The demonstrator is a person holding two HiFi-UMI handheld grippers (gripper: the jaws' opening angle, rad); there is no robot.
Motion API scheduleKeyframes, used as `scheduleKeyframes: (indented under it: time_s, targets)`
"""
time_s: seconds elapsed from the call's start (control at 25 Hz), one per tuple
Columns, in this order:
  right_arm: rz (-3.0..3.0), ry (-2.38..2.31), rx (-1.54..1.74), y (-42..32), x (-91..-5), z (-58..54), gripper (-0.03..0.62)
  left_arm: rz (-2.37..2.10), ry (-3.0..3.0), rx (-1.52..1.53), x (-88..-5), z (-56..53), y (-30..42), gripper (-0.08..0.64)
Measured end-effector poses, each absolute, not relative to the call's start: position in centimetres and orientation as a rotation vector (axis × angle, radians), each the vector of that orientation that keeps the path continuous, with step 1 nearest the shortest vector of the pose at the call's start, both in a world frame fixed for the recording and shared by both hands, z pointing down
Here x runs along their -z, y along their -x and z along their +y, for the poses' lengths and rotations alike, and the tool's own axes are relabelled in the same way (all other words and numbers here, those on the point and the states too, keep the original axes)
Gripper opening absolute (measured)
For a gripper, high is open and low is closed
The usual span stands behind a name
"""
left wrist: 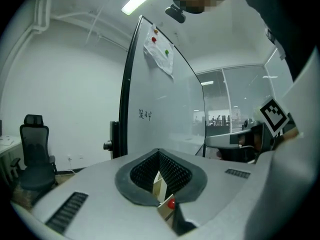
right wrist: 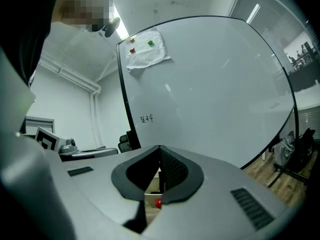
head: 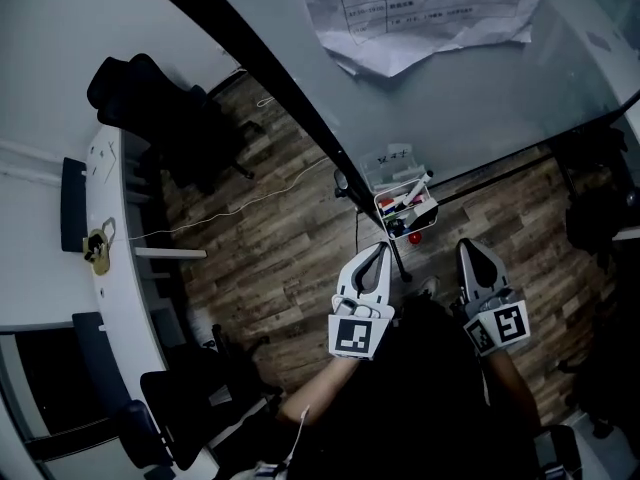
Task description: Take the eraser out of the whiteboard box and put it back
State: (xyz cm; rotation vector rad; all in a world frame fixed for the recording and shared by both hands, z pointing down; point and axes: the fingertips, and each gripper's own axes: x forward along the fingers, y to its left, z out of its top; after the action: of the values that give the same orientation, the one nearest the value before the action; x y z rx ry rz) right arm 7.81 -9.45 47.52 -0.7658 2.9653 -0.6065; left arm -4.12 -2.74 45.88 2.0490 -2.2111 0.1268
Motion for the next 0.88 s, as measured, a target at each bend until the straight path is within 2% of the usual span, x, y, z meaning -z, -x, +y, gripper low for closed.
scheduleKeyframes:
  time_s: [0.88]
  targets:
    - [2.931,0.891,0.458,-5.8,-45.2,-4.2,0.014,-2.107,-2.184,0.02,-43.9,-0.1,5.2,0.006]
